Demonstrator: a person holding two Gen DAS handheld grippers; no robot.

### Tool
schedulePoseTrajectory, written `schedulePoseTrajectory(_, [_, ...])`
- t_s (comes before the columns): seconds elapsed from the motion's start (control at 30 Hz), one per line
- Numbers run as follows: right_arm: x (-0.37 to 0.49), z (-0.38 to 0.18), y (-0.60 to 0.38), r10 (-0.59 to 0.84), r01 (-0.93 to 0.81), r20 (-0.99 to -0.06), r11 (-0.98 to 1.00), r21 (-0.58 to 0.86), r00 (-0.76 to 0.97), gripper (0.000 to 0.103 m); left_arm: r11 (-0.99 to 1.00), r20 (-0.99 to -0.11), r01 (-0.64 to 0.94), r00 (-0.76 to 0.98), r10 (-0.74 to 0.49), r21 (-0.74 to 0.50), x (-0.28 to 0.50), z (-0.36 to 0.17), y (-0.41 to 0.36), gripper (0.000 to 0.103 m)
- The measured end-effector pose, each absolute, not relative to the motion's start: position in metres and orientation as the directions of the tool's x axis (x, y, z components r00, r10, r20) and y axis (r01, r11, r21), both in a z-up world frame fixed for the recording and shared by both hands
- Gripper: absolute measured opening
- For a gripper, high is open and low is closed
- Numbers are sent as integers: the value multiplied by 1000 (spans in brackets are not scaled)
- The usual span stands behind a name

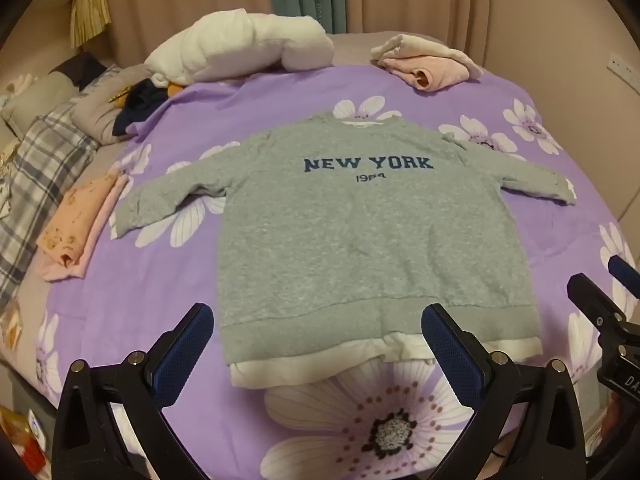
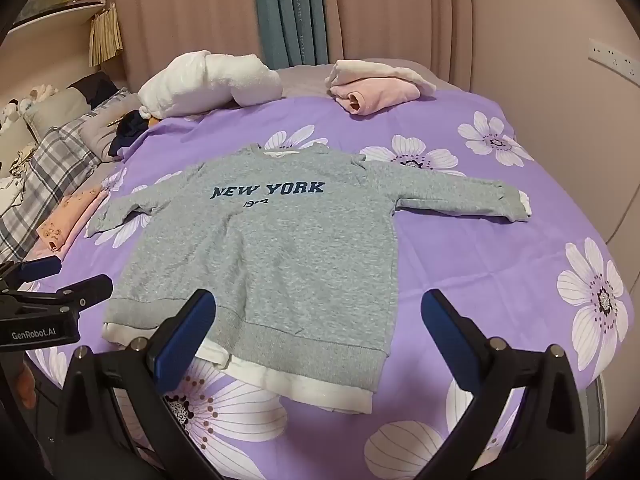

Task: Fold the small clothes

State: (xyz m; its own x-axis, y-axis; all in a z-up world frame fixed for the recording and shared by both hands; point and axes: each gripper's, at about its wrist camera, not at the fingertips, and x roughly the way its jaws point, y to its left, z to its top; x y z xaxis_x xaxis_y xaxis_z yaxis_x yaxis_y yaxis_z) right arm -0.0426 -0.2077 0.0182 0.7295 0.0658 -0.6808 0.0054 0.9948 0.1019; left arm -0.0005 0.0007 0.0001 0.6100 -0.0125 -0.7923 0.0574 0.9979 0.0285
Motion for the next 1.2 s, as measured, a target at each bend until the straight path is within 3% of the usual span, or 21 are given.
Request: schedulePoseTrajectory(1.2, [-41,13,-201,69,8,-686,994,108,724,103,998,-804,54,594,-1,39,-1,-3,-4,103])
